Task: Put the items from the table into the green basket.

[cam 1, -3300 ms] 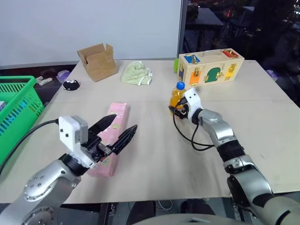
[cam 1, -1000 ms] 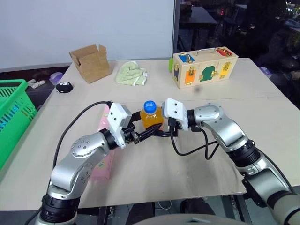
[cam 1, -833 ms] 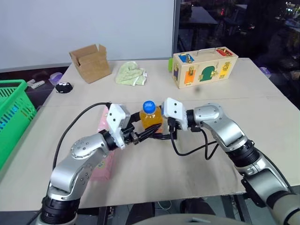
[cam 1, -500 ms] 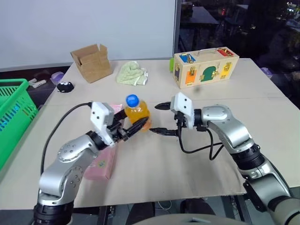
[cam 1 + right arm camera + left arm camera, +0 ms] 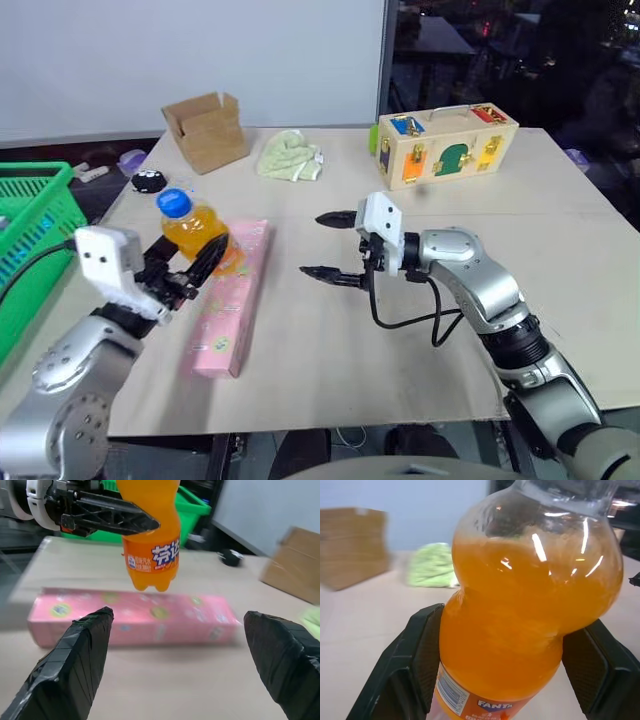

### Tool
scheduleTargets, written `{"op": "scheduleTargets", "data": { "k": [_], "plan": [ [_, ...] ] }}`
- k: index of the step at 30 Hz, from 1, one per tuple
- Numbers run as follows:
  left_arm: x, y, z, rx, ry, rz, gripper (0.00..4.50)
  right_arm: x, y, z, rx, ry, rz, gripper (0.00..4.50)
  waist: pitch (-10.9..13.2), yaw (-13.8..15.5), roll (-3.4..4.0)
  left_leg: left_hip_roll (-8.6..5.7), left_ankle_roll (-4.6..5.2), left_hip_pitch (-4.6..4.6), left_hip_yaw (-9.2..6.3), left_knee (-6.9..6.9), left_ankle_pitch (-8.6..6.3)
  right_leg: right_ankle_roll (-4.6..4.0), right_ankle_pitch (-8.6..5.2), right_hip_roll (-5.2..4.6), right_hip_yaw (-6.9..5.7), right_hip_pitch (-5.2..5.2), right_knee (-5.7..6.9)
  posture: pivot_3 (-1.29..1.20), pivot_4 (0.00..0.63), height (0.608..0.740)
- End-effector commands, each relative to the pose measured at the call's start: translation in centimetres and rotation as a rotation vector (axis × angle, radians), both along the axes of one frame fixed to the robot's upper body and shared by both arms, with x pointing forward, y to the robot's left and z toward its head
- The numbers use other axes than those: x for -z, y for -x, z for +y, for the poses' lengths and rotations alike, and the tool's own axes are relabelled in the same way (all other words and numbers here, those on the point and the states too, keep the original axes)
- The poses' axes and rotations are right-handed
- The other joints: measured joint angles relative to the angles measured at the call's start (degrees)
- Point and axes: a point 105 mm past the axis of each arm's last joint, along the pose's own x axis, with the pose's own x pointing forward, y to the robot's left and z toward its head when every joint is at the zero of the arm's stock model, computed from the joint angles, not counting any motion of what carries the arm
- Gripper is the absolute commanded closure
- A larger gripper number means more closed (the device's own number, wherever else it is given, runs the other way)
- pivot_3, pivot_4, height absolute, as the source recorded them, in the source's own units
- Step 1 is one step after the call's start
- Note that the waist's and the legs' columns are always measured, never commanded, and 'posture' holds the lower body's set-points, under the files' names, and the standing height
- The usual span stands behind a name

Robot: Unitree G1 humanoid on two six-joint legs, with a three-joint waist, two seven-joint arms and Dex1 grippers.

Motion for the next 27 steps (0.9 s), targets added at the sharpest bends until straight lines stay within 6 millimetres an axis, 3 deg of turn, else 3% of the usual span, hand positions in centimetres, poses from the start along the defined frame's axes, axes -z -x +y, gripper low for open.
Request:
{"op": "scheduleTargets", "data": {
  "k": [1, 6, 9, 15, 18, 24, 27],
  "plan": [
    [-2.6, 2.3, 0.0, -0.070, -0.036, -0.102, 1.67, -1.6, 0.6, 1.0, -0.088, -0.034, -0.049, 0.05, -0.01, 1.77, -0.02, -0.02, 0.00, 0.00, -0.03, 0.00, 0.00, 0.00, 0.00, -0.02, -0.05, 0.01, 0.00, 0.42, 0.000, 0.740],
    [-2.8, 4.4, 0.8, -0.178, -0.044, -0.104, 1.67, -1.9, 0.9, 2.3, -0.161, -0.049, -0.054, 0.05, -0.05, 6.55, -0.12, 0.00, 0.00, 0.01, -0.13, 0.01, 0.00, -0.04, -0.03, 0.01, -0.17, 0.03, 0.01, 0.49, 0.000, 0.740],
    [-3.6, 4.8, 2.3, -0.254, -0.038, -0.117, 1.67, -2.6, 0.9, 2.9, -0.180, -0.078, -0.055, 0.05, -0.05, 8.89, -0.11, 0.00, 0.00, 0.00, -0.18, 0.02, 0.00, -0.18, -0.12, 0.01, -0.26, 0.03, 0.00, 0.53, 0.000, 0.740],
    [-6.7, 4.4, 9.0, -0.374, -0.108, -0.115, 1.67, -4.1, 0.8, 3.8, -0.158, -0.139, -0.058, 0.05, -0.10, 11.96, -0.23, 0.09, -0.02, -0.02, -0.48, 0.00, -0.01, -0.18, -0.39, 0.09, -0.66, -0.03, -0.03, 0.50, 0.000, 0.740],
    [-8.9, 4.3, 14.3, -0.428, -0.158, -0.110, 1.67, -4.8, 1.1, 4.0, -0.153, -0.162, -0.071, 0.05, -0.10, 12.64, -0.24, 0.07, -0.04, -0.10, -0.41, -0.06, -0.01, -0.23, -0.43, 0.00, -0.71, -0.03, -0.17, 0.46, 0.000, 0.740],
    [-12.8, 4.0, 21.4, -0.527, -0.230, -0.122, 1.67, -7.3, 1.7, 5.8, -0.139, -0.242, -0.088, 0.05, -0.11, 12.12, -0.27, 0.12, -0.20, -0.46, -0.48, -0.19, -0.09, -0.34, -0.50, 0.03, -0.89, -0.30, -0.44, 0.42, 0.000, 0.740],
    [-13.8, 3.9, 23.7, -0.567, -0.262, -0.123, 1.67, -8.2, 2.0, 6.8, -0.135, -0.277, -0.085, 0.05, -0.17, 11.51, -0.36, 0.12, -0.41, -1.04, -0.55, -0.18, 0.01, -0.37, -0.30, 0.02, -1.00, -0.77, -0.42, 0.42, 0.000, 0.740]
  ]
}}
